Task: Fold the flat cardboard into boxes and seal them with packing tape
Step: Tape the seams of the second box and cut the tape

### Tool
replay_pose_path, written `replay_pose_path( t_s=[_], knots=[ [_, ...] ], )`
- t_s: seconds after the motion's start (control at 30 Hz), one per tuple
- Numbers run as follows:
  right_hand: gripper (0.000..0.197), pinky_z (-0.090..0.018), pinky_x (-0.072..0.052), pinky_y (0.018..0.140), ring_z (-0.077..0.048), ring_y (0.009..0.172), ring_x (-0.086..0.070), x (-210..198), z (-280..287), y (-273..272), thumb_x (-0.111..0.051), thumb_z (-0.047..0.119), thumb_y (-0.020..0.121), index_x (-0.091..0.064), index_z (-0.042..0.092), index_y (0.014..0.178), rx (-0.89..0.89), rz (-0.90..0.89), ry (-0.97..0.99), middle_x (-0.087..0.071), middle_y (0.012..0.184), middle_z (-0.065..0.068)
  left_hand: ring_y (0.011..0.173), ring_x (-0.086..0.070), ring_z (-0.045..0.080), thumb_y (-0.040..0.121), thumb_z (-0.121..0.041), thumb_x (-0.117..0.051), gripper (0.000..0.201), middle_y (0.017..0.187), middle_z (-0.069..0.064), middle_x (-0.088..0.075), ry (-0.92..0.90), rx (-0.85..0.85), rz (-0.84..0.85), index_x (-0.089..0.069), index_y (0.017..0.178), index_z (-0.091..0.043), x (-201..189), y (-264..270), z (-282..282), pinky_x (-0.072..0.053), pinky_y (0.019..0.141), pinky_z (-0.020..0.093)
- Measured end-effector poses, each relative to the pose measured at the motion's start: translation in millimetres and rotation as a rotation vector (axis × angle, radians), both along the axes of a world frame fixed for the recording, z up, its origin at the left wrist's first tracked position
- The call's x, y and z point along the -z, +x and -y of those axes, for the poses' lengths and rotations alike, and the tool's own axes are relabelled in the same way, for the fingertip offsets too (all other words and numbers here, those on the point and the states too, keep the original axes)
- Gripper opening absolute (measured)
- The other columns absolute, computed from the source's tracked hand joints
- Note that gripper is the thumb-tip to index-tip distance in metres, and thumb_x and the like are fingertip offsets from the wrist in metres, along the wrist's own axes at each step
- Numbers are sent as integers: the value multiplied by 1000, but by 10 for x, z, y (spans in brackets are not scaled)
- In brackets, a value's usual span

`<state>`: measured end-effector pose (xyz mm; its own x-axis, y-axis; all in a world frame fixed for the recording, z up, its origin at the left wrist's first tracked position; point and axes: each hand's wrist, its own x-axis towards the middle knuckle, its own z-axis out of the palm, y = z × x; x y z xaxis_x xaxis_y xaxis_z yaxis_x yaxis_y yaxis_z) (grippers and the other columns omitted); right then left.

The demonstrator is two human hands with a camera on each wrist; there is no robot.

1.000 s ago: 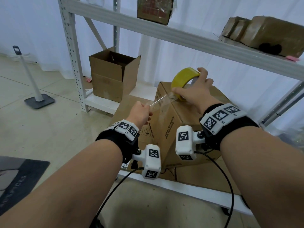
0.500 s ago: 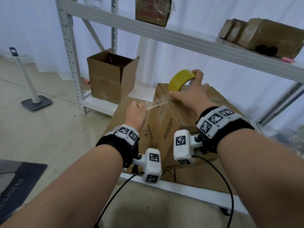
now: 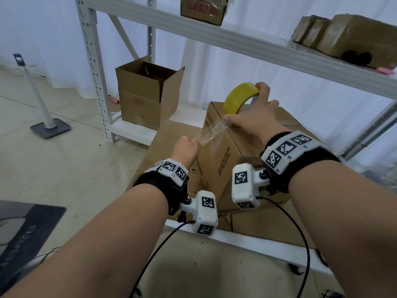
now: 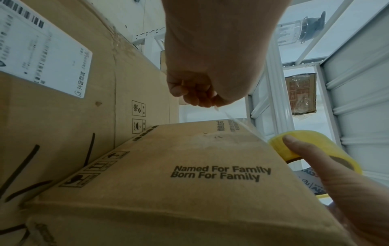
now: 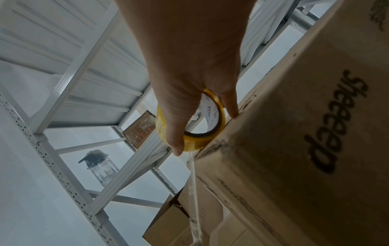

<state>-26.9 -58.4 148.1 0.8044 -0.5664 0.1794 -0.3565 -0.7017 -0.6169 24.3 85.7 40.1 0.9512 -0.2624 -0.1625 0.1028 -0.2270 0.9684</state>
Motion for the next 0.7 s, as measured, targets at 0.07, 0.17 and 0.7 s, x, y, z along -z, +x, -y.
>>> replay_pose_path(
  t_s=[0.07, 0.17, 0.7],
  knots=[
    [104, -46, -41, 103, -41, 119, -43, 1, 8, -13, -84, 42, 68, -10, 37, 142, -6, 4, 5, -24, 133, -15, 64, -41, 18, 97, -12, -37, 11, 83, 8, -47, 8, 12, -11, -44, 94, -4, 3, -10, 27, -32, 52, 28],
    [103, -44, -40, 102, -39, 120, -42, 10, 11, -40, -84, 43, 69, -11, 37, 142, -16, 13, 16, -25, 132, -15, 60, -41, 19, 99, -10, -36, 15, 72, 5, -44, 27, 30, -29, -48, 101, 0, -13, -31, 69, -34, 53, 28],
    [104, -42, -35, 102, -36, 119, -39, 74, 107, -129, -84, 49, 66, -12, 37, 141, -75, 54, 25, -27, 128, -14, 106, -57, 33, 102, -12, -32, 37, 127, 26, -53, 137, 105, -113, -40, 130, 12, 98, -27, 452, -45, 84, 40]
  ],
)
